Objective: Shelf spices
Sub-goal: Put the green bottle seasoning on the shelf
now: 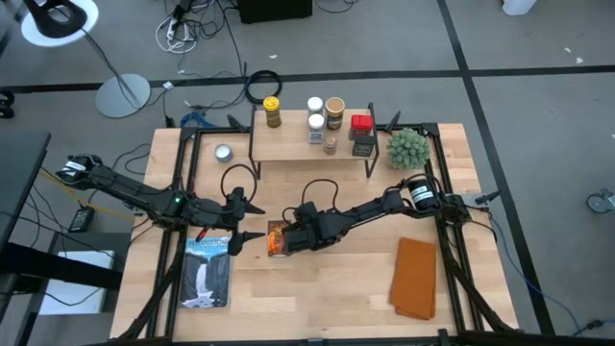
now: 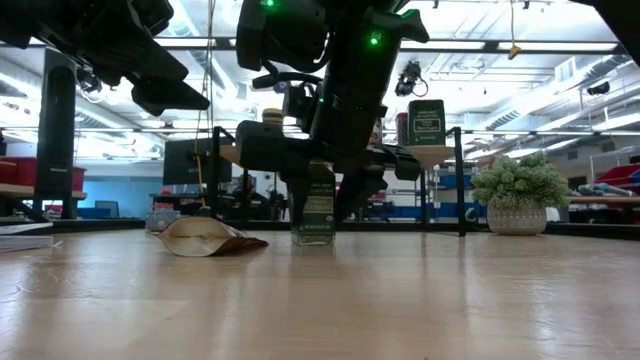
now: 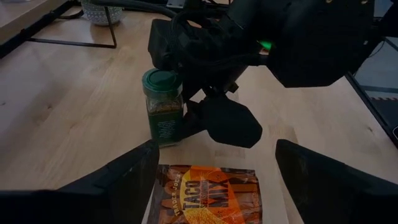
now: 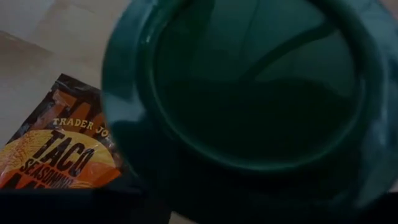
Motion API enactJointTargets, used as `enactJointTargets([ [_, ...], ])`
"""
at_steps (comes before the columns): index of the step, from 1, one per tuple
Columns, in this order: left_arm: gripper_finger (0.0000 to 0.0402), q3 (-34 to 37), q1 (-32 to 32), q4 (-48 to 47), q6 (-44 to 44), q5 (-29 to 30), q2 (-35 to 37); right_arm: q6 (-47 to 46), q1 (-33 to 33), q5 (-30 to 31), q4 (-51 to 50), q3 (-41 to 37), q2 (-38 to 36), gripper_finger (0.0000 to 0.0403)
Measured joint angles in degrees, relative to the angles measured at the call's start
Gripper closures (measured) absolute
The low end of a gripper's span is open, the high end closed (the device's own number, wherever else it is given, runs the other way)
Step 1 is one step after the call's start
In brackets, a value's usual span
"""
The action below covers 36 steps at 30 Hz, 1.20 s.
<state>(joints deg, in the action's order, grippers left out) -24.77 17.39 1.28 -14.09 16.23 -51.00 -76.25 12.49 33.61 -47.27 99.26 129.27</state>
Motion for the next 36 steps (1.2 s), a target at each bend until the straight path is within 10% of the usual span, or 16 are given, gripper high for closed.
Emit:
enactJointTargets([
  [21, 0.0074, 0.00, 0.00, -3.32, 7.04, 0.00, 0.99, 8.32, -1.11, 2.23, -10.22, 15.99, -0.04, 0.0205],
  [36, 0.0074, 0.32, -0.01, -10.95, 9.39, 3.82, 18.60, 21.52, -5.96, 6.11, -11.30, 29.20, -0.04, 0.0202],
])
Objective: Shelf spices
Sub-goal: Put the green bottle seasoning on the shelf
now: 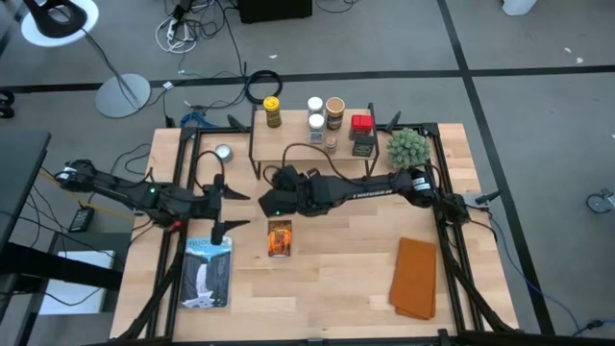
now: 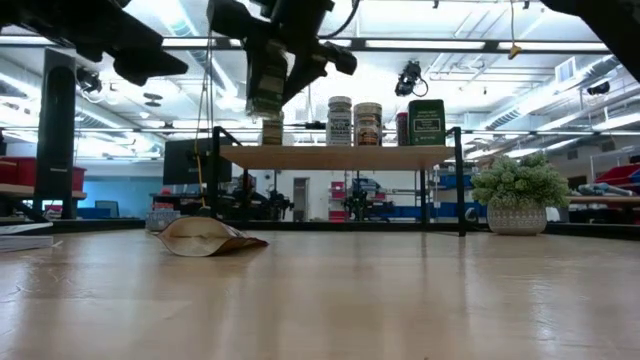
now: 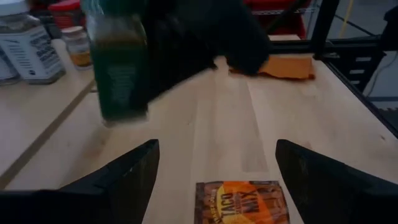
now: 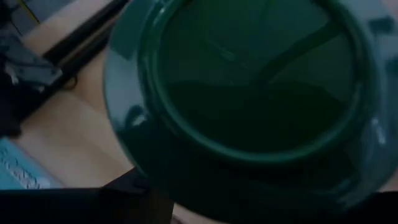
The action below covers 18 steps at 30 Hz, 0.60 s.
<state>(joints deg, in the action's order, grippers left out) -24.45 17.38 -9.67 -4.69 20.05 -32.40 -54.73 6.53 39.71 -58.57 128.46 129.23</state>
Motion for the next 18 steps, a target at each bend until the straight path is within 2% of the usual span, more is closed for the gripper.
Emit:
enactJointTargets([
  [11, 0.0074, 9.90, 0.01, 2.40, -3.27, -0.48, 11.92, 10.62, -6.01, 0.80, 3.06, 3.96, 0.00, 0.0201],
  [18, 0.0074, 10.65, 0.01, 2.58, -3.45, -3.16, 13.66, 12.80, -11.87, -2.69, 3.12, 4.04, 0.00, 0.0200],
])
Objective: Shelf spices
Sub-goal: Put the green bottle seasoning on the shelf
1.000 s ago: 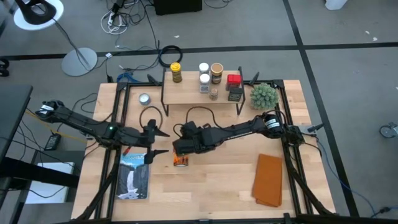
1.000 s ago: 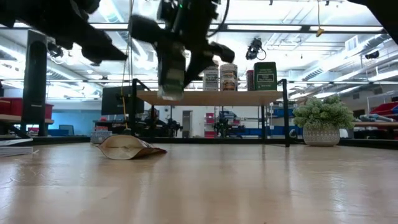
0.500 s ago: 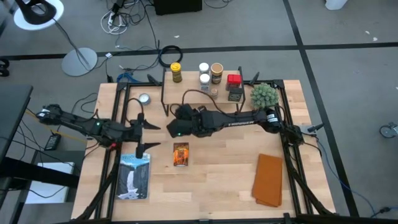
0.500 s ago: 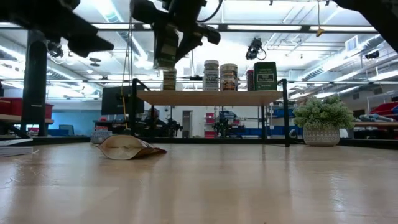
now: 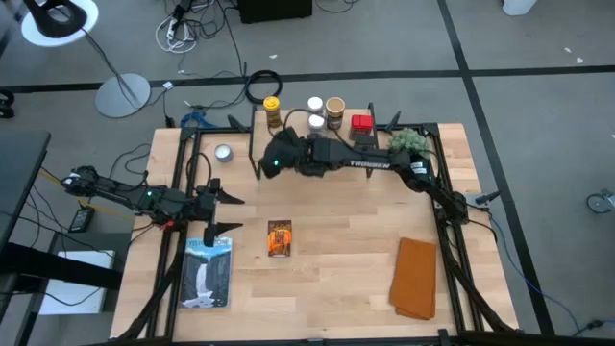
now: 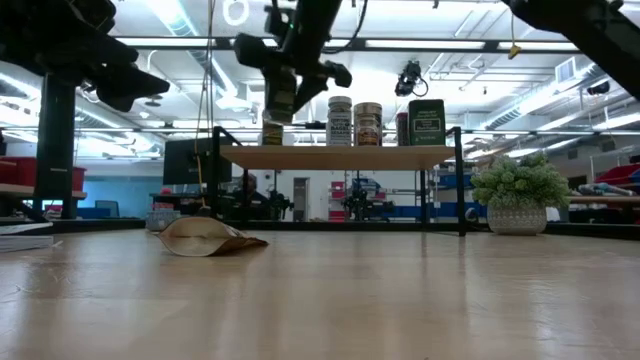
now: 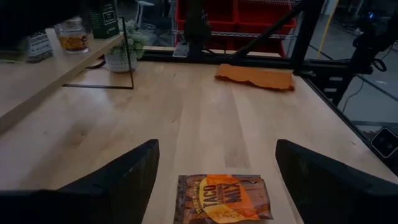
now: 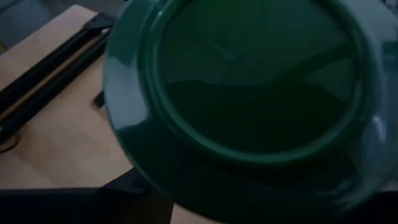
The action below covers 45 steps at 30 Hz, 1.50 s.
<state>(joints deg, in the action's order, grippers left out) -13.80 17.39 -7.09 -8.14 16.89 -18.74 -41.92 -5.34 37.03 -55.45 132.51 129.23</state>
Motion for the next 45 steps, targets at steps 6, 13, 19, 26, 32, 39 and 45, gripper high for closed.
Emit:
enactJointTargets([
  [6, 0.0074, 0.00, 0.00, -0.03, 0.07, -0.01, 0.00, 0.16, -3.80, -2.80, 0.07, 0.00, 0.00, 0.0198],
  [13, 0.0074, 0.00, 0.00, -0.43, -1.26, -0.65, -0.02, 0.06, -5.31, -5.74, 0.15, 0.00, 0.00, 0.0175],
  [19, 0.0074, 0.00, 0.00, -0.15, -1.53, -0.69, -0.02, 0.17, -5.31, -5.72, 0.32, 0.00, 0.00, 0.0168],
  [26, 0.0074, 0.00, 0.00, -0.07, -1.53, -0.69, -0.02, 0.19, -5.23, -5.62, 0.79, 0.00, 0.00, 0.0167],
  [32, 0.0074, 0.00, -0.01, -0.28, -1.53, -0.69, -0.02, 1.59, -5.01, -5.60, 3.73, 0.00, 0.00, 0.0169],
  [39, 0.0074, 0.00, 0.00, -1.84, -1.55, -0.69, -0.04, 2.61, -4.88, -5.59, 4.45, 0.00, -0.61, 0.0167],
  [45, 0.0074, 0.00, 0.00, -1.84, -1.57, -0.69, -0.04, 2.92, -4.79, -5.59, 4.76, 0.00, -1.36, 0.0169],
])
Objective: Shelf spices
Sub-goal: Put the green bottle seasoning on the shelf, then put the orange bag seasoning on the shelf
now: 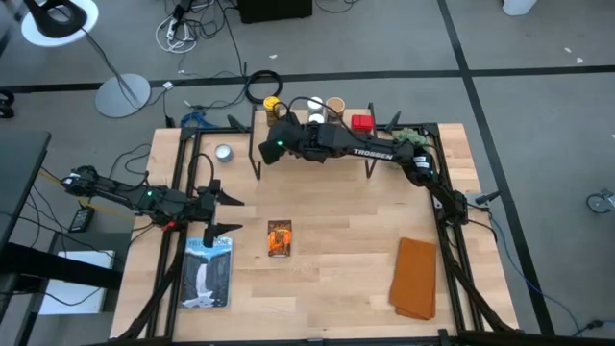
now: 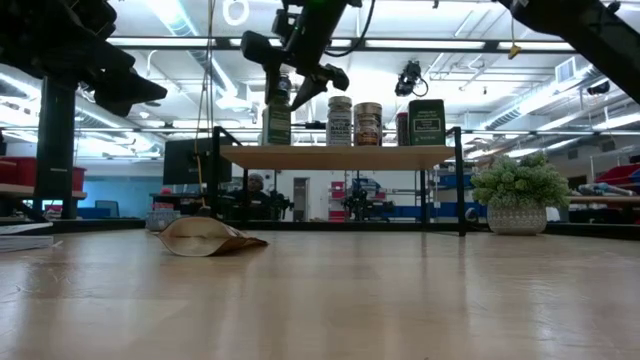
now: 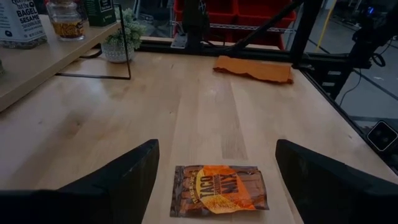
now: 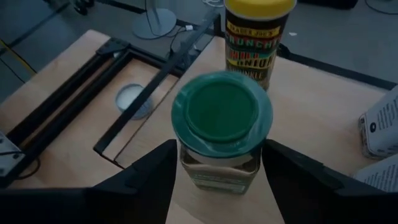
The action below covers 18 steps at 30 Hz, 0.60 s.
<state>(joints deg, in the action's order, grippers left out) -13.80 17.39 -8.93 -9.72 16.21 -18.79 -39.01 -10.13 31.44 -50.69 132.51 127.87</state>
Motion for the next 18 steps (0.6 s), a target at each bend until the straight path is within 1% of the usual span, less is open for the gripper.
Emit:
enactJointTargets([
  [9, 0.0074, 0.00, 0.00, 0.02, 0.00, 0.00, 0.02, 1.67, 1.00, 0.60, 1.39, -0.02, -1.60, 0.0168],
  [13, 0.0074, 0.00, -0.01, 0.01, 0.00, 0.00, 0.00, 3.39, 1.69, 1.58, -0.53, 2.27, -1.64, 0.0168],
  [18, 0.0074, 0.00, 0.00, 0.00, 0.00, 0.00, 0.00, 4.79, 2.83, 5.12, -1.51, 2.43, -2.17, 0.0168],
])
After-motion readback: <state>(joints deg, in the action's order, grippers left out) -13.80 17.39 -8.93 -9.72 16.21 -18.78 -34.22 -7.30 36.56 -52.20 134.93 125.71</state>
